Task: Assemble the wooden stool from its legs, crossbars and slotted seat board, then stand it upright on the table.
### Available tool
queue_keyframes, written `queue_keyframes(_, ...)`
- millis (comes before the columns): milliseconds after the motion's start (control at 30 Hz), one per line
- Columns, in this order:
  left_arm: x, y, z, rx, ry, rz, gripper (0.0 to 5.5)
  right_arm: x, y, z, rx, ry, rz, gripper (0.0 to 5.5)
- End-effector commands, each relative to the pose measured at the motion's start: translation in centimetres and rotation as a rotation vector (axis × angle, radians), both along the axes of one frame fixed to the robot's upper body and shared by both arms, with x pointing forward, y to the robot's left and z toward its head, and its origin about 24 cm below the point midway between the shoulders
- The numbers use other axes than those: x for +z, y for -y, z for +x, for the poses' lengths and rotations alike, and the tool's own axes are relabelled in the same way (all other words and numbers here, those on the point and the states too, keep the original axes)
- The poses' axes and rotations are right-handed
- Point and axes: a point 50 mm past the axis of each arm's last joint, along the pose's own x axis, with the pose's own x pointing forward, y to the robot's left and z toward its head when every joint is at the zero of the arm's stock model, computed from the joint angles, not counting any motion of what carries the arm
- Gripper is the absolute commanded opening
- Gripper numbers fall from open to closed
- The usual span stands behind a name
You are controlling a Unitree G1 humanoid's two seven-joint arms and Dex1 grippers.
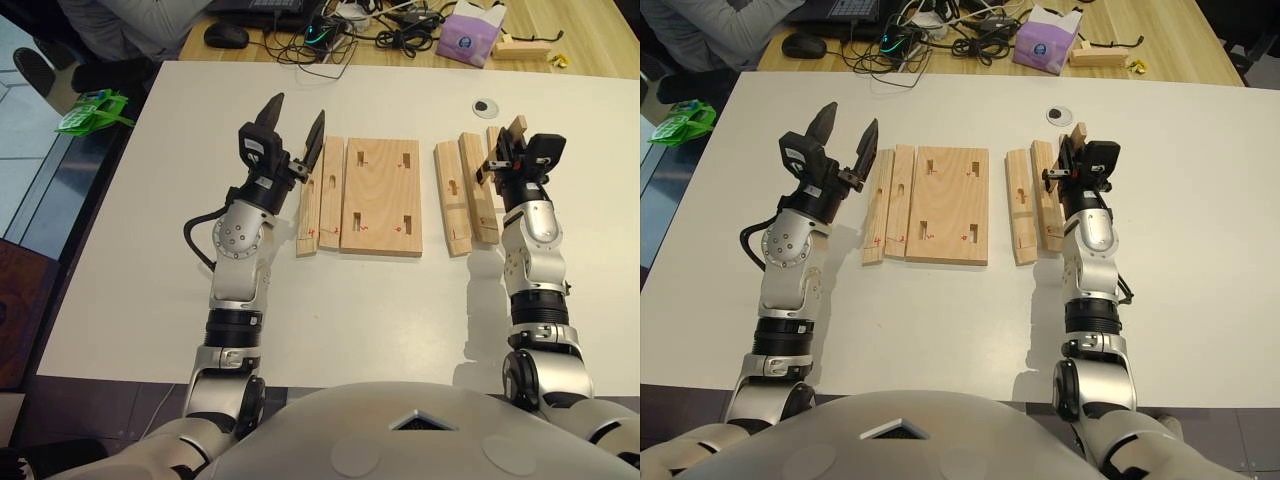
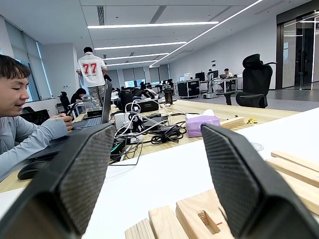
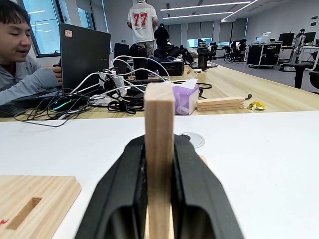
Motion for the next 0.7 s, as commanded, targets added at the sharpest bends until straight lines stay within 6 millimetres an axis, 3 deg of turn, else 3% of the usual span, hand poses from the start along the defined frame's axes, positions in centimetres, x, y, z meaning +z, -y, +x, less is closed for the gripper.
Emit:
queue_keyframes(33,0.1,0.4,-0.2,-0.002,0.010,-0.006,3.17,-4.0,1.7,-2.4,-0.086,-0.165,-0.054,0.39)
queue_keyframes(167,-0.2,1.1,-0.5,-0.018,0.003,-0.014,3.17,-3.2,2.2,-2.4,-0.070,-0.084,-0.123,0.39)
queue_keyframes(200,-0.1,1.2,-0.5,-0.021,0.005,-0.016,3.17,-2.9,2.1,-2.2,-0.061,-0.067,-0.139,0.75)
queue_keyframes(467,-0.3,1.4,-0.5,-0.018,0.004,-0.021,3.17,-1.5,1.8,-1.7,-0.037,0.027,-0.152,1.95)
queue_keyframes(633,-0.4,1.5,-0.6,-0.014,0.002,-0.024,3.17,1.1,2.1,-1.1,-0.054,0.140,-0.158,2.68)
queue_keyframes(700,-0.5,1.5,-0.6,-0.011,0.001,-0.025,3.17,2.9,2.1,-0.6,-0.046,0.193,-0.159,2.74)
